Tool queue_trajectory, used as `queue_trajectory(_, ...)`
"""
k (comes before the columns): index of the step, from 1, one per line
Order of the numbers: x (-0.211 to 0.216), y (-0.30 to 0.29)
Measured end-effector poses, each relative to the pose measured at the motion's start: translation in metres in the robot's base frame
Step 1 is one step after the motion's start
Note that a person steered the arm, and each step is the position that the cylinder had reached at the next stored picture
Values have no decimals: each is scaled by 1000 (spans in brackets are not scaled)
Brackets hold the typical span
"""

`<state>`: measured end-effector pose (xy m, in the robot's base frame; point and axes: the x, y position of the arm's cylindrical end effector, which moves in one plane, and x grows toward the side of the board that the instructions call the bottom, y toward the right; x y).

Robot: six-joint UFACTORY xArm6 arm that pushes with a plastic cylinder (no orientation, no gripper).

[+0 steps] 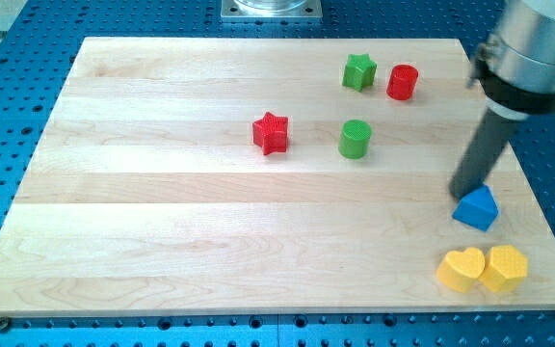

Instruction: Place the yellow heart diagonally top left to the yellow hexagon

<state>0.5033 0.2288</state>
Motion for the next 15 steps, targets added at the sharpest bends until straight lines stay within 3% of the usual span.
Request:
queue_trajectory(1,45,3)
queue_trajectory(3,3,8)
queue_trajectory(4,50,86)
queue_trajectory(5,107,112)
queue_trajectory(8,114,-10)
queue_trajectory(10,50,-109)
queue_trajectory(11,38,-123)
queue_trajectory(12,112,-174)
queue_trajectory(15,115,-130)
